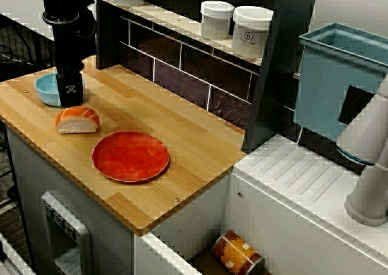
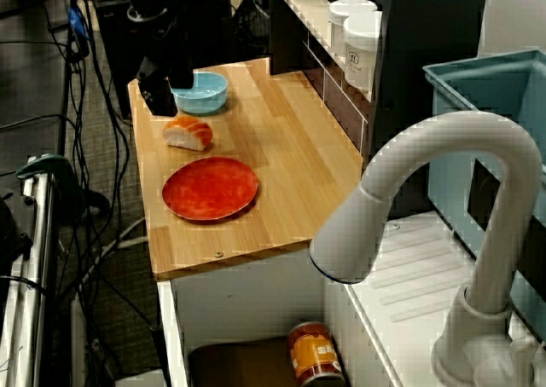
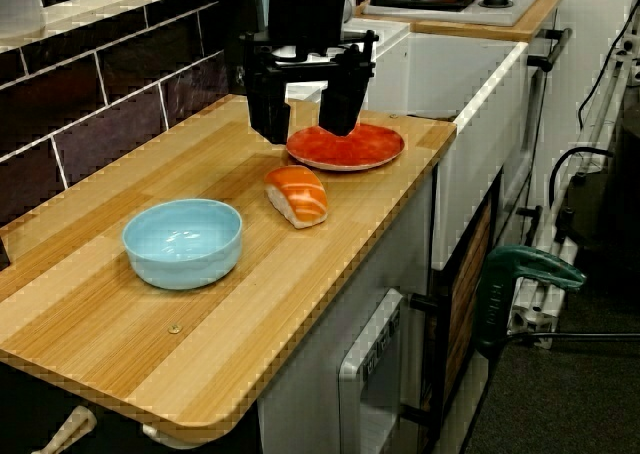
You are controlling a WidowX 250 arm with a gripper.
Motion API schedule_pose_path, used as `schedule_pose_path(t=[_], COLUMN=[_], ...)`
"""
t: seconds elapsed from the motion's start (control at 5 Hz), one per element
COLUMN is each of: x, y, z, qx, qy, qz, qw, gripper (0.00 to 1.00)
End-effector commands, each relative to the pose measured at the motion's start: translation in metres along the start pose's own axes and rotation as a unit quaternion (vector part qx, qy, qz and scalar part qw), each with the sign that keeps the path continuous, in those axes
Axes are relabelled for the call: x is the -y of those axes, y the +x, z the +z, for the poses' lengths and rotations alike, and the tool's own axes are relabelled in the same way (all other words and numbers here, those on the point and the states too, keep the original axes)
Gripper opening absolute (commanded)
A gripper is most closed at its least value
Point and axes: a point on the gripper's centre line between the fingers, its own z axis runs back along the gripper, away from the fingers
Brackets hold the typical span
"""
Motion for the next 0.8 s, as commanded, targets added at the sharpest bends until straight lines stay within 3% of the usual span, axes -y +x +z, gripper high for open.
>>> schedule_pose_path(t=[0.0,0.2,0.6], x=[0.008,0.007,-0.002], y=[0.007,0.007,0.012], z=[-0.009,-0.013,-0.025], qx=[0.038,0.052,0.046], qy=[-0.026,-0.039,-0.034], qz=[-0.081,-0.093,-0.073], qw=[0.9957,0.9935,0.9957], gripper=[1.00,1.00,1.00])
